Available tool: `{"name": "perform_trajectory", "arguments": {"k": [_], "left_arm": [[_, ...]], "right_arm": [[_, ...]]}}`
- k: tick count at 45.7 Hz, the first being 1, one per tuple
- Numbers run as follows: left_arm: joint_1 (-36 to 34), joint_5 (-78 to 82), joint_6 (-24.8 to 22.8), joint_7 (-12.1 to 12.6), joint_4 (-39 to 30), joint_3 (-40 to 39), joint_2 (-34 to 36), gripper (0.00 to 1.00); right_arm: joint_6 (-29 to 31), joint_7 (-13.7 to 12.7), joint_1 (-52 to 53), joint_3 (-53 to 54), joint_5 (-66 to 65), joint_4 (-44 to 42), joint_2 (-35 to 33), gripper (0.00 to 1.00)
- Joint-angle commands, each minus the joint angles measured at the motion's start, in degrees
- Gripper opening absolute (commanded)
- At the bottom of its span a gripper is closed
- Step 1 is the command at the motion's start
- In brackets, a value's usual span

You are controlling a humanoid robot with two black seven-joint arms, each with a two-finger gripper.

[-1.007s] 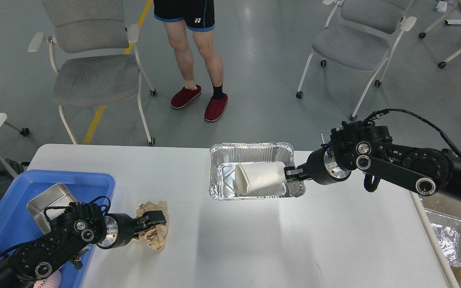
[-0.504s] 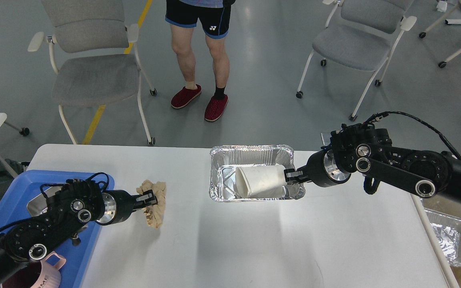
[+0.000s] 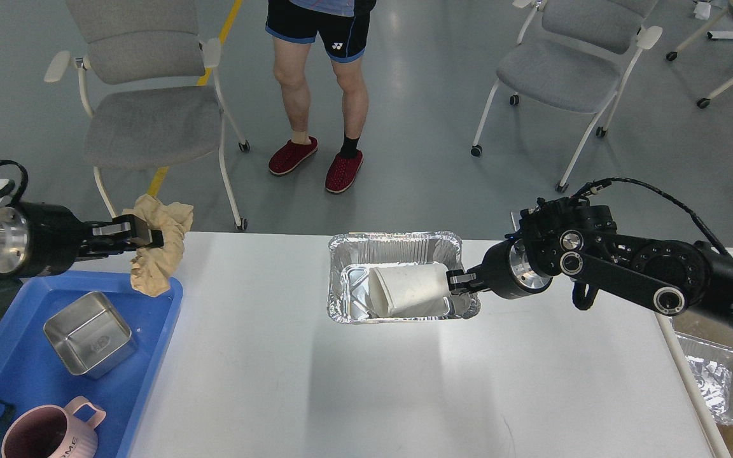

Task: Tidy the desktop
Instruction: 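Carry the tan cloth over the foil tray and release it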

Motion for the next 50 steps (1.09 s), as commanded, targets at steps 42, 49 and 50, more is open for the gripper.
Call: {"name": "perform_trajectory", "arguments": {"k": [42, 49, 50], "left_arm": [[-8.60, 15.19, -2.55, 3.34, 23.35, -4.20, -53.54, 0.02], [-6.14, 15.98, -0.35, 3.52, 24.33, -2.35, -58.38, 0.08], [-5.70, 15.98, 0.09, 3.52, 24.33, -1.91, -58.82, 0.12]], "right_arm": [[0.08, 0.00, 0.15, 0.35, 0.09, -0.01, 0.02, 0.00], [-0.01, 0.00, 0.15, 0.35, 0.09, 0.08, -0.24, 0.00], [0.08, 0.00, 0.15, 0.35, 0.09, 0.08, -0.33, 0.00]]}}
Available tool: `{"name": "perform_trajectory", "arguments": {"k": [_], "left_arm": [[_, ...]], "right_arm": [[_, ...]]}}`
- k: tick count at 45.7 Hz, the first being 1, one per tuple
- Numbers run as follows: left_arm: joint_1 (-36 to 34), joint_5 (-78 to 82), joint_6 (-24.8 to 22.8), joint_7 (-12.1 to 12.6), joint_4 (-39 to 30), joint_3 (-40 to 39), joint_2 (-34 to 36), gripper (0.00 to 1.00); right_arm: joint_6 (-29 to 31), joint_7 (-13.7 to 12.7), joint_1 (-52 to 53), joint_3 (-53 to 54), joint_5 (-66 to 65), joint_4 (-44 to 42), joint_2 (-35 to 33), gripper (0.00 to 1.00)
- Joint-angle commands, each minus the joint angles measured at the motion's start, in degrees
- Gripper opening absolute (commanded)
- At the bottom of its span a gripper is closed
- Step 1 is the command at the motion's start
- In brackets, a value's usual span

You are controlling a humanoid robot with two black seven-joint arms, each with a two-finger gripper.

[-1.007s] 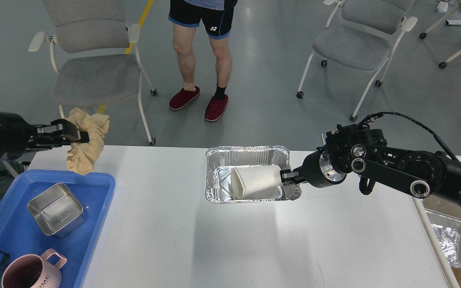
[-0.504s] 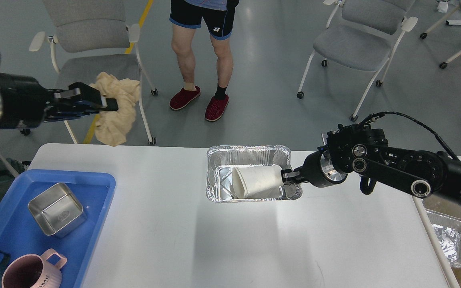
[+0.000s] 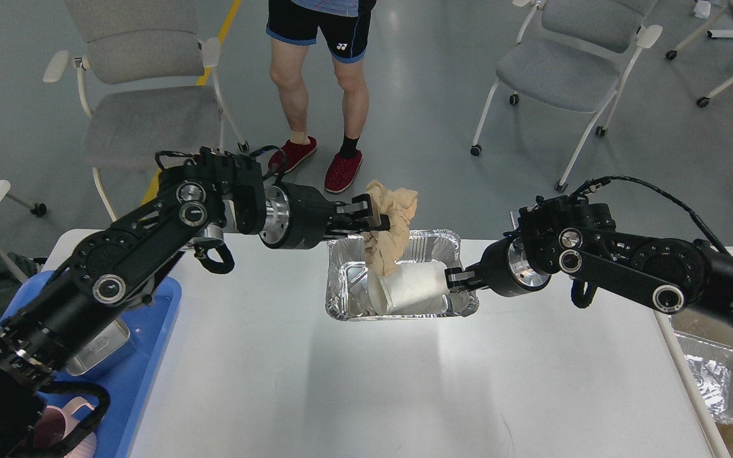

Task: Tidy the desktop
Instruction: 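Carry the tan cloth over the foil tray and release it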

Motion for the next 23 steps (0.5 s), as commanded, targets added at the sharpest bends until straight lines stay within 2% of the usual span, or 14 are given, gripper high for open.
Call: {"name": "perform_trajectory", "arguments": {"k": [1, 9, 11, 16, 23], "left_arm": [[2.00, 0.41, 1.98, 0.19, 0.40, 1.86, -3.06, 0.16], [3.41, 0.50, 6.20, 0.36, 0.40, 2.04, -2.98, 0.67], [3.49, 0.59, 6.82, 0.36, 0.40, 2.04, -2.63, 0.77], [4.20, 0.59, 7.35, 0.36, 0.40, 2.04, -2.10, 0.87], [5.08, 0.15, 7.26, 0.28, 0.40, 1.95, -2.01, 0.93]], "right_arm": [[0.01, 0.08, -0.05, 0.01, -0.01, 0.09, -0.34, 0.00], [0.01, 0.08, -0.13, 0.10, -0.01, 0.09, -0.43, 0.00], [0.01, 0.08, -0.22, 0.19, -0.01, 0.09, -0.43, 0.00], [-0.08, 0.08, -0.31, 0.45, -0.01, 0.09, -0.07, 0.00], [0.01, -0.01, -0.31, 0.45, -0.01, 0.09, 0.01, 0.00]]}}
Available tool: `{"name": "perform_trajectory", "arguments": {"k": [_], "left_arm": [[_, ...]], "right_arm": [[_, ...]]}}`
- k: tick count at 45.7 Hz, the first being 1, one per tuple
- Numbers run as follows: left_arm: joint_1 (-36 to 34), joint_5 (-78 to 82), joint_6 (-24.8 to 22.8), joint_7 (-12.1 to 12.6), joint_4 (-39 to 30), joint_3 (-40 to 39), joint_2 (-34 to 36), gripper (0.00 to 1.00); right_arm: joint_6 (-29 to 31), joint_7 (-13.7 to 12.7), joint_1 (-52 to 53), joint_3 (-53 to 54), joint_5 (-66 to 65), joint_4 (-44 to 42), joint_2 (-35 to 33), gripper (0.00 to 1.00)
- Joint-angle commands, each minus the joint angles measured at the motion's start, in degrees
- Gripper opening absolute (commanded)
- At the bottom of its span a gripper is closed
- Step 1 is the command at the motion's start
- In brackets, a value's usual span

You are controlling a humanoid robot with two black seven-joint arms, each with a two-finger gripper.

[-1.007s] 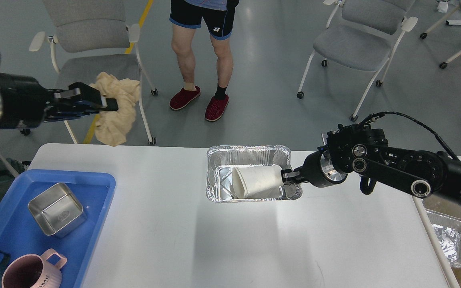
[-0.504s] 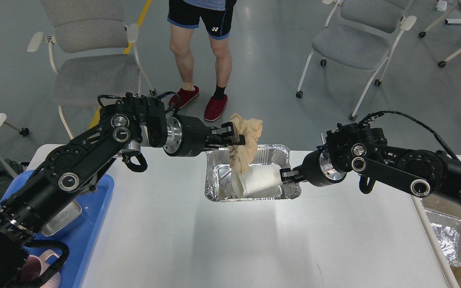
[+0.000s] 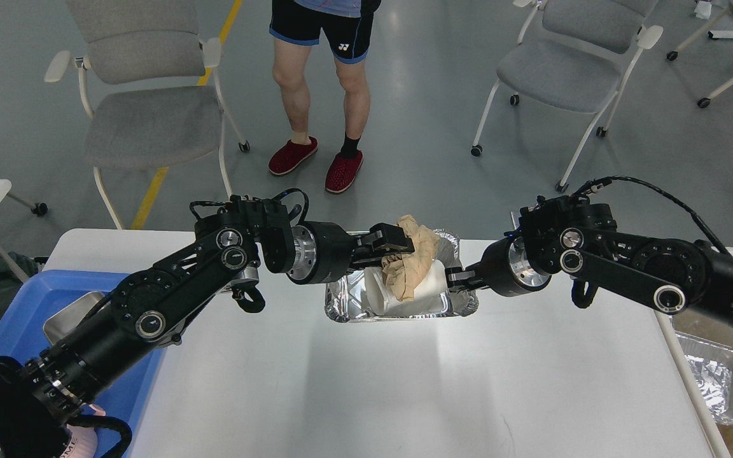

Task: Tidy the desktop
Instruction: 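Carry the tan cloth over the foil tray and release it, then carry the foil tray with the right gripper and drop it into the white bin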

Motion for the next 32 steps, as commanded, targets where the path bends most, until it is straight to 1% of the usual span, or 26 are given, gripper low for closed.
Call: {"name": "perform_trajectory", "arguments": {"k": [1, 15, 21, 27, 32], "left_arm": [[0.77, -0.51, -0.04, -0.08, 0.00, -0.08, 0.18, 0.94], [1.21, -1.04, -0.04, -0.51, -1.06, -2.62, 0.35, 0.96], [0.51, -3.23, -0.21, -0.60, -2.29, -10.88, 0.18, 0.96], [-0.11, -9.99, -0.22, -0.69, -2.47, -19.14, 1.05, 0.96], [1.91, -16.58, 0.13, -0.95, -2.20, -24.86, 2.99, 0.96]], "right_arm": [[0.05, 0.00, 0.00, 0.01, 0.00, 0.00, 0.04, 0.00], [0.05, 0.00, 0.00, 0.01, 0.00, 0.00, -0.22, 0.00], [-0.04, -0.09, 0.00, 0.01, 0.00, 0.00, -0.31, 0.00], [-0.03, 0.00, 0.00, 0.01, 0.00, 0.00, -0.31, 0.00], [-0.03, 0.00, 0.00, 0.01, 0.00, 0.00, -0.05, 0.00]]}}
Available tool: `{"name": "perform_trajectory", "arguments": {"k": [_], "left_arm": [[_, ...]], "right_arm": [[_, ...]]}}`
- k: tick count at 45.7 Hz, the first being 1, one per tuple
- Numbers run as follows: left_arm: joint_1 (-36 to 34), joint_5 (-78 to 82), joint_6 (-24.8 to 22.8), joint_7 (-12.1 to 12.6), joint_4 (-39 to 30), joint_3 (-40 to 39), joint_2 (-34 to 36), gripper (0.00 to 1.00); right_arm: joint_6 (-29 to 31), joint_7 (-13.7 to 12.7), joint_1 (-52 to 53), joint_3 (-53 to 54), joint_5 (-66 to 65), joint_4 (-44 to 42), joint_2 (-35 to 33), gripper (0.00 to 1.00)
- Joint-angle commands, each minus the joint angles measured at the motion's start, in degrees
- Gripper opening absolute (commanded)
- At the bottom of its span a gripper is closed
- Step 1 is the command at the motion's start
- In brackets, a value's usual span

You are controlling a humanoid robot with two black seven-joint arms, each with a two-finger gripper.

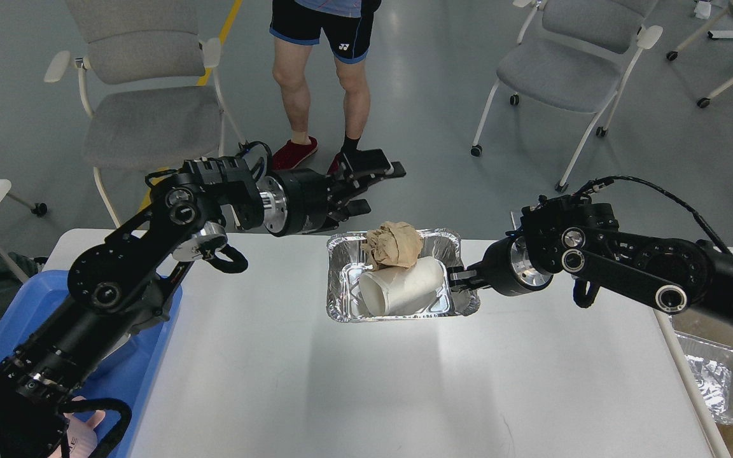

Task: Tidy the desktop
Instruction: 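Carry the foil tray with the right gripper and drop it into the white bin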

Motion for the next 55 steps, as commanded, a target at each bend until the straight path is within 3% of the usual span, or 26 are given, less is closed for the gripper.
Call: {"name": "perform_trajectory", "arguments": {"k": [1, 8, 12, 15, 21, 34, 41, 55], "left_arm": [[2.80, -7.85, 0.51, -0.28, 0.52, -6.95, 1.99, 0.96], [11.94, -17.52, 6.39, -2.03, 1.57, -20.21, 1.12, 0.96], [17.22, -21.92, 11.92, -5.63, 3.41, -28.57, -0.03, 0.96], [19.16, -22.89, 14.22, -7.92, 6.48, -31.83, -2.57, 0.96], [19.78, -23.51, 16.42, -9.85, 11.41, -34.73, -5.30, 0.96], [19.51, -23.68, 19.94, -10.03, 15.46, -36.14, -7.50, 0.96], [19.78, -23.68, 19.58, -10.03, 15.46, -36.06, -7.42, 0.96], [21.45, -23.77, 19.67, -10.03, 15.90, -35.79, -7.59, 0.96]], "right_arm": [[-0.04, 0.01, 0.00, 0.00, 0.00, 0.00, 0.30, 0.00], [-0.04, -0.08, 0.00, 0.26, 0.00, 0.00, 0.39, 0.00], [-0.04, -0.08, 0.00, 0.44, 0.00, 0.00, 0.30, 0.00], [-0.04, 0.01, -0.08, 0.44, 0.00, -0.09, 0.04, 0.00], [-0.04, -0.08, -0.26, 0.44, 0.00, -0.09, -0.14, 0.00], [-0.21, -0.08, -1.05, 4.04, 0.00, -0.53, -1.98, 0.00], [-0.48, -0.08, -3.24, 9.83, 0.52, -0.88, -8.48, 0.00], [-0.39, 0.27, -17.12, 25.30, 2.64, -1.23, -24.22, 0.00]]}}
